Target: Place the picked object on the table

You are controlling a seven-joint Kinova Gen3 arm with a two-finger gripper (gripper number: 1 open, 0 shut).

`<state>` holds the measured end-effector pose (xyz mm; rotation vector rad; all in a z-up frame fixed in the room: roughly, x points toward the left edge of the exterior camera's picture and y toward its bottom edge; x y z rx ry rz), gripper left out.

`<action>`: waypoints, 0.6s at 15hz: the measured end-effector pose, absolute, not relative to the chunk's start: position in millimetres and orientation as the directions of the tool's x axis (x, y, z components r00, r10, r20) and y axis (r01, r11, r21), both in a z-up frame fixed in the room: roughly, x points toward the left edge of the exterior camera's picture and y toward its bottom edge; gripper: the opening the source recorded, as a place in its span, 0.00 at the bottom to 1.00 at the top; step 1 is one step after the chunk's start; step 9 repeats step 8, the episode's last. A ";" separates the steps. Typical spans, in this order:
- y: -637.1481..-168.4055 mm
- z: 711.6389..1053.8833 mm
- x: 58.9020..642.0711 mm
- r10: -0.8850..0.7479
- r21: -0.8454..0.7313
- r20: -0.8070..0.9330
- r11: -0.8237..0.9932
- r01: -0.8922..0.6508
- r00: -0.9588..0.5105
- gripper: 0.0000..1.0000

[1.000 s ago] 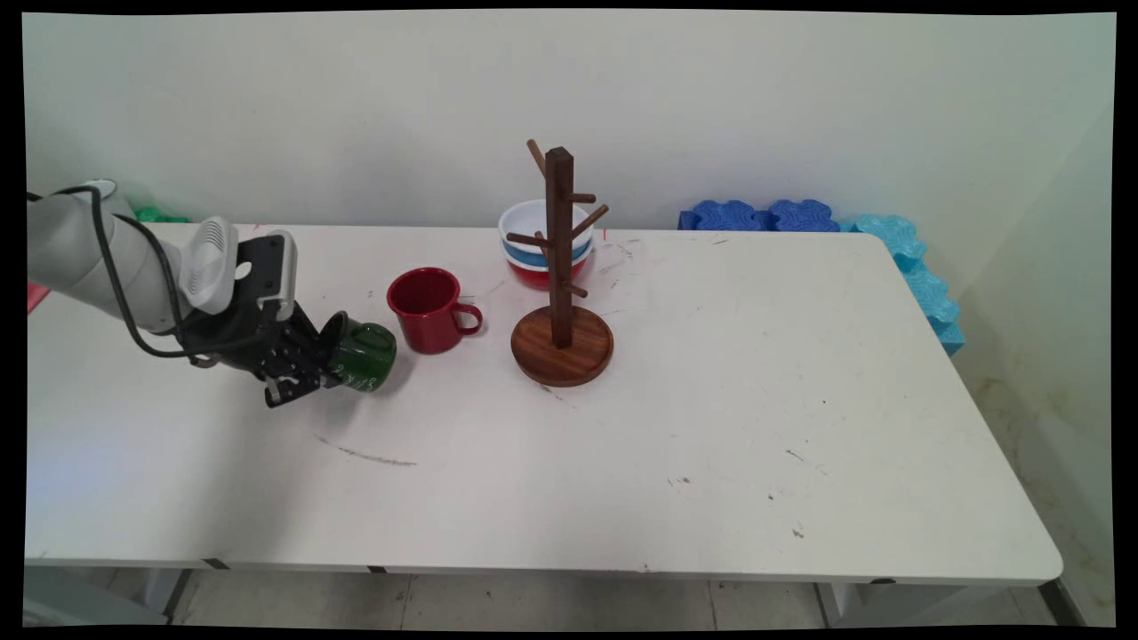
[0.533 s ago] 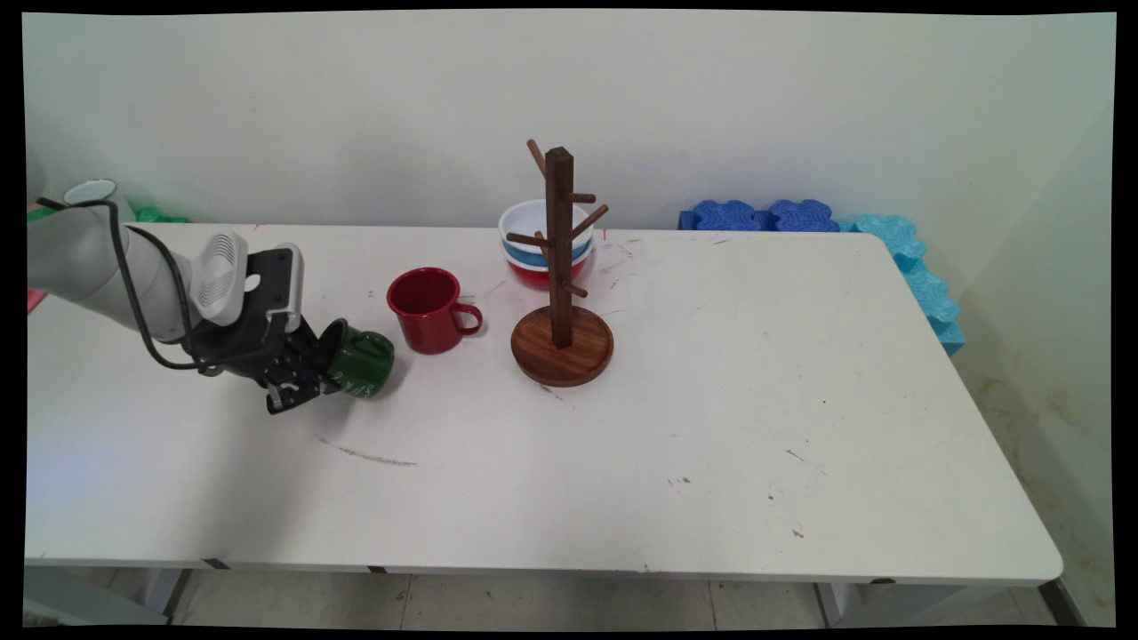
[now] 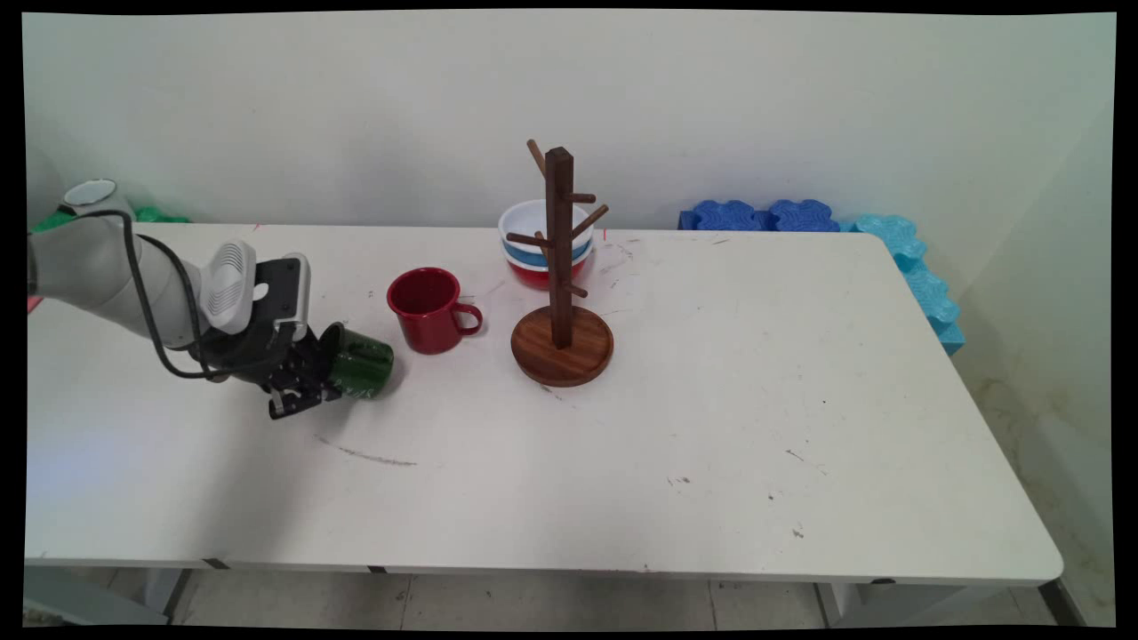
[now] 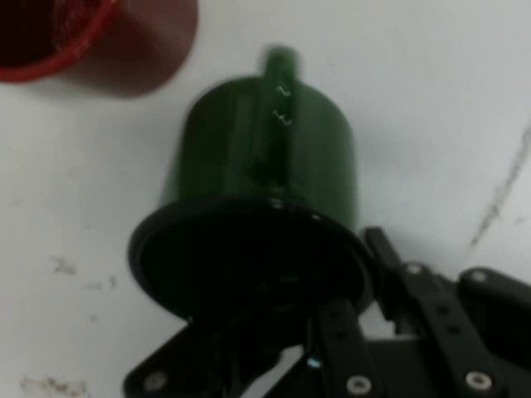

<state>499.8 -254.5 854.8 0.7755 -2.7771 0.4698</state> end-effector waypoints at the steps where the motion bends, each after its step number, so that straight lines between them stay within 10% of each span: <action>1: -254.8 854.4 499.6 -0.463 -0.245 0.292 0.810 -0.533 -0.837 1.00; 9: -259.9 853.3 494.0 -0.460 -0.251 0.304 0.807 -0.535 -0.835 1.00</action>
